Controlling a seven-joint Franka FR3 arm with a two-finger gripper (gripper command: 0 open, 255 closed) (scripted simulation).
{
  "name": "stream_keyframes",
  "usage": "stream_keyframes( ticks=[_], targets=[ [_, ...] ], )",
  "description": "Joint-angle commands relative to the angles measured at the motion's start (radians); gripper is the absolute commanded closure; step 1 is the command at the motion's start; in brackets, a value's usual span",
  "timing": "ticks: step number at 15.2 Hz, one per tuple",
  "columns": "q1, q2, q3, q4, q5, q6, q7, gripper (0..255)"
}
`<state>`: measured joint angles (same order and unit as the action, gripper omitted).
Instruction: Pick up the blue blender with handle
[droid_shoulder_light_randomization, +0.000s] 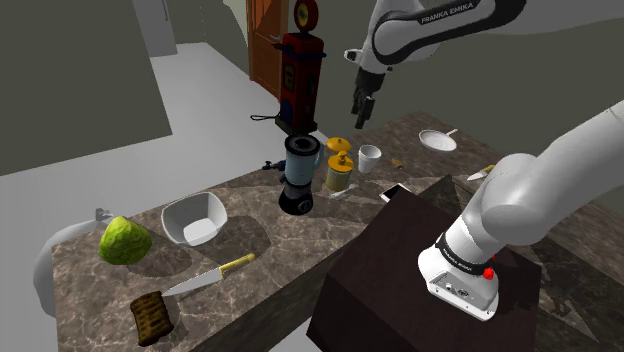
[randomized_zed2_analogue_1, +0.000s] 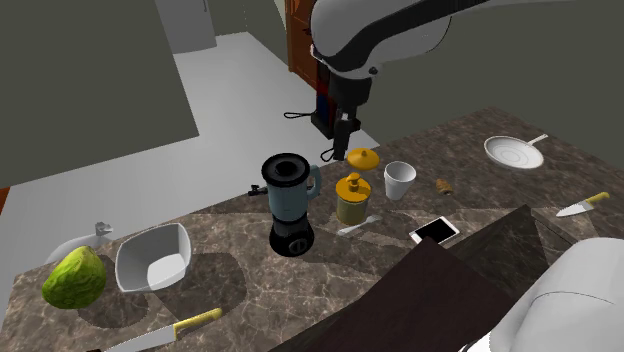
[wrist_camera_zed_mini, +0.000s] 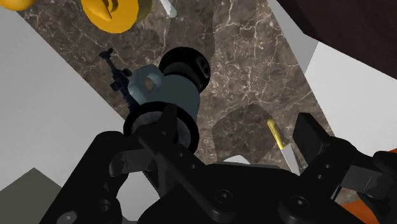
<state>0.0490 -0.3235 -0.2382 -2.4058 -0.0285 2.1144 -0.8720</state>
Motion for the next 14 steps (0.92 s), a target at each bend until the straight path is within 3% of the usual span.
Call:
stream_keyframes(
  ticks=[1,7,14],
  targets=[
    [0.009,0.079,-0.030,0.021,0.006,0.052,-0.099,0],
    [0.025,0.326,-0.076,0.129,0.072,0.167,-0.376,0],
    [-0.010,0.618,-0.046,0.317,0.162,0.245,-0.671,0]
  ],
)
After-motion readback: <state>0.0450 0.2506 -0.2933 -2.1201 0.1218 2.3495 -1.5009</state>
